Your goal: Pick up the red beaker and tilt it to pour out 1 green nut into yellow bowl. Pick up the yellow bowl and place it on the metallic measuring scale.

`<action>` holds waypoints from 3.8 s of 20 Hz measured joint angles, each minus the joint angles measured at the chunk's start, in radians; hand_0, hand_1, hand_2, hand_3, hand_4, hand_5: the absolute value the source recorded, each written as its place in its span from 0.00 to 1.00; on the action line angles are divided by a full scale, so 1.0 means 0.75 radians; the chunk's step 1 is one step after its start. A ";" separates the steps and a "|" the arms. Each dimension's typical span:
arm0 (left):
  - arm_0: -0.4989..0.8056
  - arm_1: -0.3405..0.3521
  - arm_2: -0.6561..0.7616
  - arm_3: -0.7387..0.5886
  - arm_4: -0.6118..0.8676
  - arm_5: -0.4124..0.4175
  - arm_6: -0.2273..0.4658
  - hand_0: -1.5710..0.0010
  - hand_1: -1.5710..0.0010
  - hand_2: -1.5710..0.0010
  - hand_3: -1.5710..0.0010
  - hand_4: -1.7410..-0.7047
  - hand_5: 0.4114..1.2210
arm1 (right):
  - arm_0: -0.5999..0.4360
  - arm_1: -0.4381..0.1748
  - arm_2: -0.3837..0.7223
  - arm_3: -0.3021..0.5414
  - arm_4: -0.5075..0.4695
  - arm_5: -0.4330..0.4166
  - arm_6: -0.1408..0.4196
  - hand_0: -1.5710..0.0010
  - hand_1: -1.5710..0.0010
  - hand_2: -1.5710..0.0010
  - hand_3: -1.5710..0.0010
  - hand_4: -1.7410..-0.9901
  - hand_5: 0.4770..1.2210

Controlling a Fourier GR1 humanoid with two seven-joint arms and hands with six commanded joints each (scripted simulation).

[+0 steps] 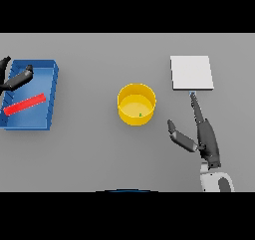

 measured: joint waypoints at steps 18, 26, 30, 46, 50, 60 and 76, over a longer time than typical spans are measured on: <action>-0.005 -0.036 0.003 -0.018 0.014 0.032 -0.049 1.00 1.00 1.00 1.00 0.91 0.38 | -0.589 -0.415 0.325 0.171 0.498 0.403 0.074 1.00 1.00 1.00 1.00 0.63 0.25; -0.015 -0.030 0.002 0.001 0.007 0.024 -0.058 1.00 1.00 1.00 1.00 0.91 0.38 | -0.819 -0.434 0.456 0.354 0.561 0.573 -0.015 1.00 1.00 1.00 1.00 0.64 0.28; -0.013 -0.018 0.004 -0.015 0.018 0.010 -0.052 1.00 1.00 1.00 1.00 0.91 0.39 | -0.900 -0.391 0.519 0.490 0.589 0.608 -0.050 1.00 1.00 1.00 1.00 0.66 0.28; -0.046 -0.020 0.015 0.045 0.013 -0.007 -0.077 1.00 1.00 1.00 1.00 0.92 0.39 | -1.039 -0.335 0.648 0.696 0.662 0.749 -0.034 0.99 0.97 0.96 0.94 0.54 0.41; -0.034 -0.014 0.018 0.040 0.019 -0.010 -0.085 1.00 1.00 1.00 1.00 0.91 0.39 | -1.034 -0.355 0.678 0.688 0.690 0.754 -0.047 0.54 0.58 0.60 0.70 0.34 0.72; -0.015 0.002 0.019 -0.022 0.023 0.010 -0.064 1.00 1.00 1.00 1.00 0.90 0.39 | -1.053 -0.379 0.683 0.662 0.626 0.841 -0.006 0.06 0.06 0.09 0.25 0.04 0.97; -0.024 -0.001 0.018 -0.035 0.022 0.014 -0.060 1.00 1.00 1.00 1.00 0.91 0.38 | -1.130 -0.586 0.508 0.376 0.458 1.020 0.149 0.00 0.00 0.01 0.21 0.03 1.00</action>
